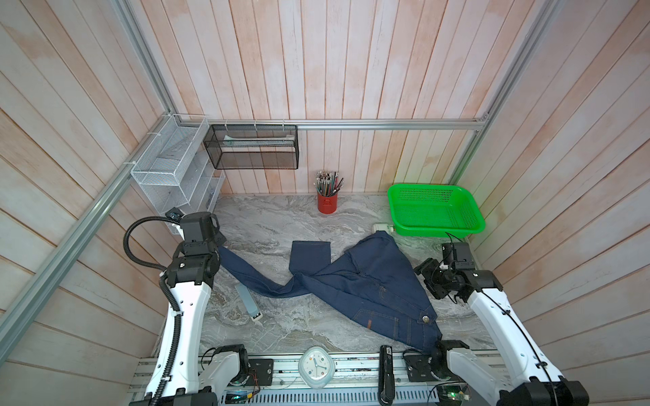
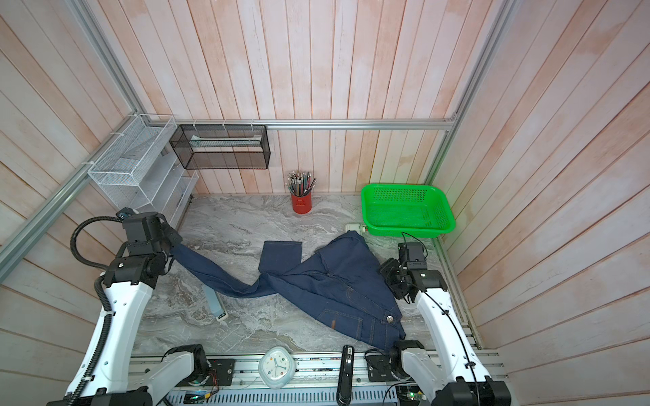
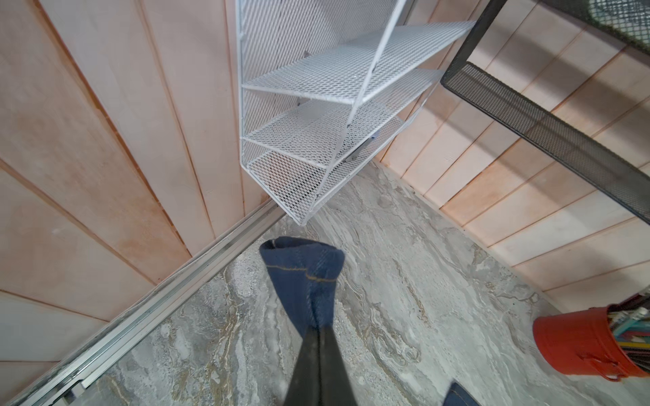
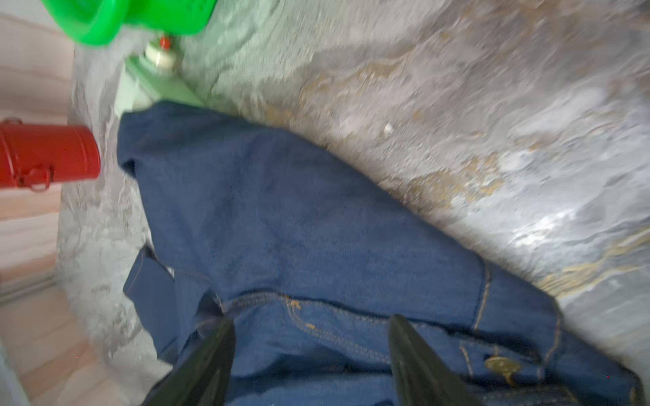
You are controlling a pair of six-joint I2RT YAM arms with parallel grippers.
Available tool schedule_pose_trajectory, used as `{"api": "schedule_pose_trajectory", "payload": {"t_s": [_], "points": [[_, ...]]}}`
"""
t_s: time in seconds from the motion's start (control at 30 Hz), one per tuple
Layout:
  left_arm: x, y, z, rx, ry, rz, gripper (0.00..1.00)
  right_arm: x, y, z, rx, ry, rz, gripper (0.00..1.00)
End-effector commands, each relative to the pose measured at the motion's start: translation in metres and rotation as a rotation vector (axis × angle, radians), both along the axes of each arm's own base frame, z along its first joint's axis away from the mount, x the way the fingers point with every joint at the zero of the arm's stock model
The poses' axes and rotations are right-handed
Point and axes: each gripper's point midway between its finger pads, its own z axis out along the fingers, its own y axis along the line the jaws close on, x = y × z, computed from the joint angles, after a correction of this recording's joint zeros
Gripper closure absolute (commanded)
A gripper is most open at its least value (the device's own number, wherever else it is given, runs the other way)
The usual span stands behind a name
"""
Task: Fold and stack the trousers
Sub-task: Pick up the trousers from the center of the table, then move the trousers to the center of the table.
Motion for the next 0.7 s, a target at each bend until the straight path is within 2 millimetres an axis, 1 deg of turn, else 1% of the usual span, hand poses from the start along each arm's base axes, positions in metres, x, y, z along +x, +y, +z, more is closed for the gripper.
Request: {"api": "schedule_pose_trajectory", "payload": {"t_s": [0.0,0.07,0.13,0.2,0.27,0.33,0.47,0.67], "points": [[0.017,-0.011,-0.005,-0.060,-0.028,-0.057,1.00,-0.029,0.044,-0.017,0.063,0.114,0.174,0.31],[0.022,-0.015,-0.013,-0.082,-0.020,-0.079,1.00,-0.044,0.065,-0.027,0.048,0.168,0.258,0.29],[0.024,-0.017,-0.016,-0.087,-0.014,-0.094,1.00,-0.063,0.078,-0.038,0.031,0.244,0.314,0.27],[0.025,-0.018,-0.016,-0.081,-0.010,-0.103,1.00,-0.077,0.077,-0.045,-0.006,0.290,0.322,0.22],[0.024,-0.017,-0.013,-0.070,-0.013,-0.105,1.00,-0.086,0.071,-0.050,-0.020,0.312,0.302,0.21],[0.024,-0.017,-0.010,-0.061,-0.015,-0.109,1.00,-0.090,0.066,-0.055,-0.036,0.321,0.291,0.02],[0.023,-0.018,-0.005,-0.051,-0.018,-0.117,1.00,-0.102,0.065,-0.067,-0.044,0.383,0.313,0.02],[0.023,-0.016,0.001,-0.037,-0.025,-0.116,1.00,-0.121,0.065,-0.072,-0.087,0.445,0.365,0.02]]}}
